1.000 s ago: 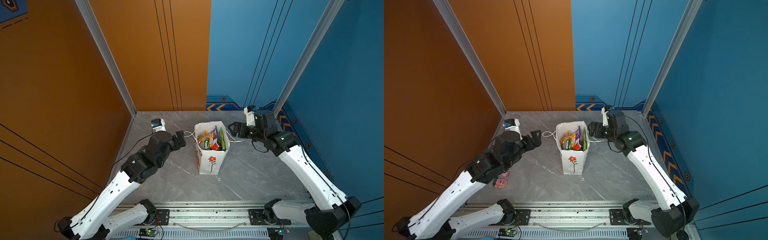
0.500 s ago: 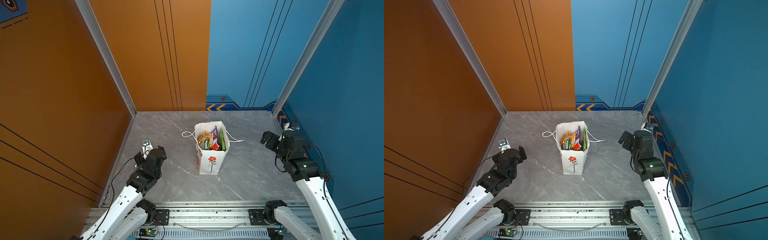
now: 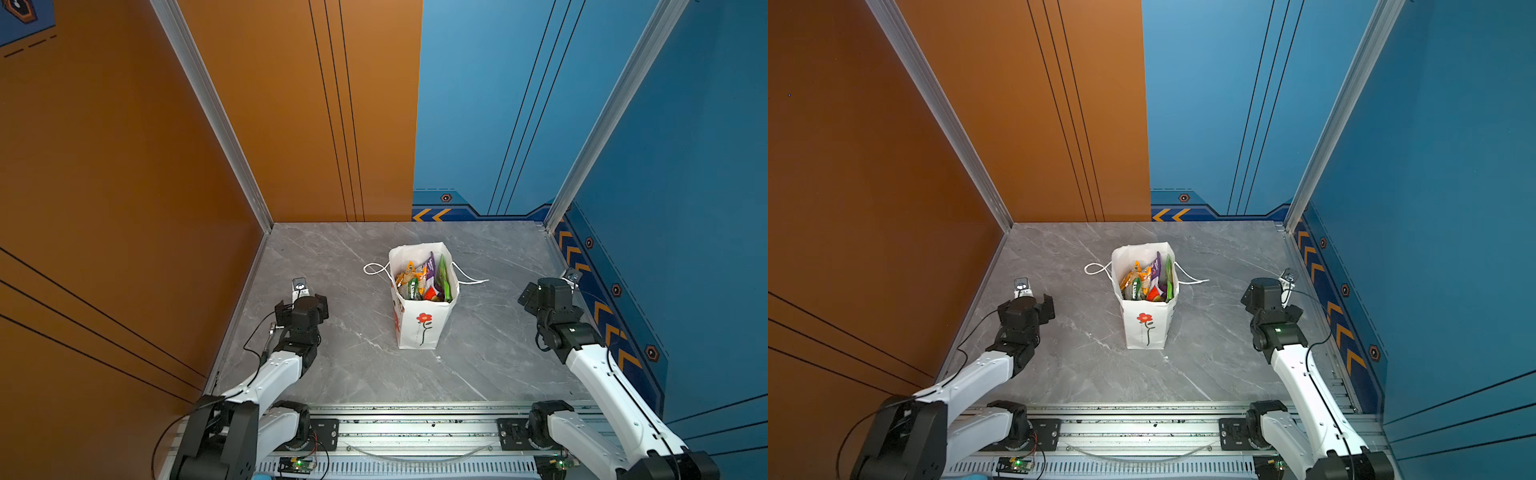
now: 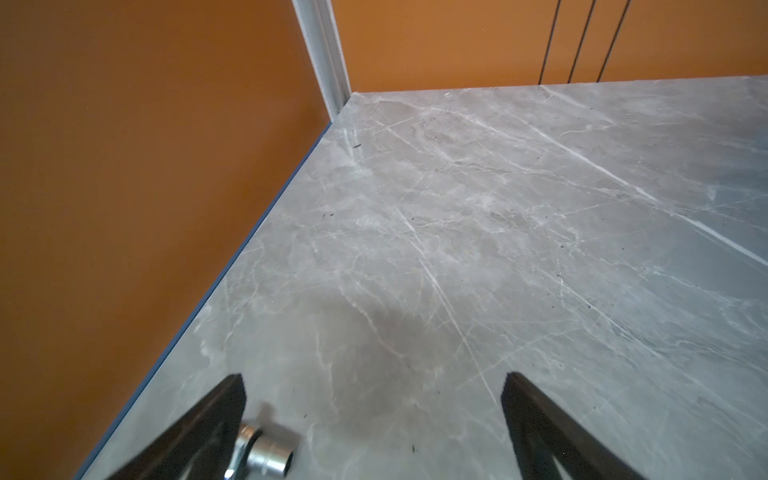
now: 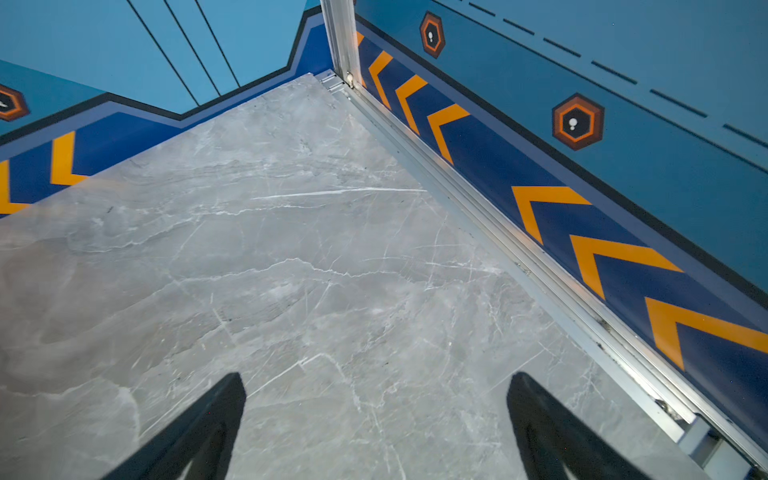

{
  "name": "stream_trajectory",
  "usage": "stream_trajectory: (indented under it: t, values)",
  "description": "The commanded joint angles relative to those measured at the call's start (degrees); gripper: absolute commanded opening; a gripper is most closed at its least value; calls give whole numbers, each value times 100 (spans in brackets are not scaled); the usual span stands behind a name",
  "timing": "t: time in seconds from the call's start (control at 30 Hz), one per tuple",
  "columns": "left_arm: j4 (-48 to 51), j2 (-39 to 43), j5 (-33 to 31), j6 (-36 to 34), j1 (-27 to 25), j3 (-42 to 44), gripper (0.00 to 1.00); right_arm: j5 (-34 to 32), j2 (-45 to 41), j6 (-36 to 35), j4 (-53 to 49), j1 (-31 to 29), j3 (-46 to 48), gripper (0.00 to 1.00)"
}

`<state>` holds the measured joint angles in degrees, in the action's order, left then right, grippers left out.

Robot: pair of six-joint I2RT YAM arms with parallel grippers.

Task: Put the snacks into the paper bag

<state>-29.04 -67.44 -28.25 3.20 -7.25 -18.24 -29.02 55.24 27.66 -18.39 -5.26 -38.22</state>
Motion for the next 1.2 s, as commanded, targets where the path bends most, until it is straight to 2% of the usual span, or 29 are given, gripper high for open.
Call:
stream_trajectory:
  t: [0.0, 0.07, 0.13, 0.2, 0.37, 0.47, 0.6, 0.73, 0.87, 0.97, 1.03, 1.07, 1.13, 1.17]
  values:
    - [-2417, -879, 931, -335, 226, 350, 98, -700, 319, -22, 494, -34, 238, 100]
    - [-3332, -1718, 1123, -325, 318, 352, 98, -885, 605, -39, 761, -37, 331, 100]
    - [-3572, -2319, 993, -526, 177, 148, 98, -974, 888, -144, 1200, -37, 472, 100]
    - [-3045, -2248, 985, -661, 26, -31, 98, -934, 1054, -203, 1335, -4, 453, 100]
    - [-2663, -2219, 1633, -512, 338, -199, 98, -1311, 1347, -468, 2082, -185, 712, 100]
    - [-2374, -2220, 1937, -329, 566, -352, 98, -1410, 1644, -654, 2906, -386, 1044, 100]
    - [-2344, -2221, 1848, -305, 558, -368, 98, -1676, 2212, -1641, 4332, -734, 1147, 100]
    - [-2350, -2210, 1835, -311, 549, -360, 98, -786, 2493, -2386, 5563, -720, 1340, 100]
    - [-2348, -2202, 1759, -324, 506, -367, 98, -315, 2510, -2679, 5962, -656, 1491, 100]
    - [-2346, -2197, 1703, -340, 481, -348, 98, 213, 3085, -2852, 7594, -438, 1953, 100]
    - [-2351, -2201, 1692, -343, 469, -353, 98, 715, 2787, -2528, 6630, -161, 1768, 100]
    - [-2355, -2199, 1701, -353, 470, -346, 98, 900, 2913, -2441, 6834, -20, 1792, 100]
    - [-2348, -2197, 1697, -353, 463, -339, 98, 745, 3464, -2393, 7699, 35, 1900, 100]
    - [-2346, -2195, 1693, -355, 461, -339, 98, 788, 3260, -2330, 7086, 38, 1839, 100]
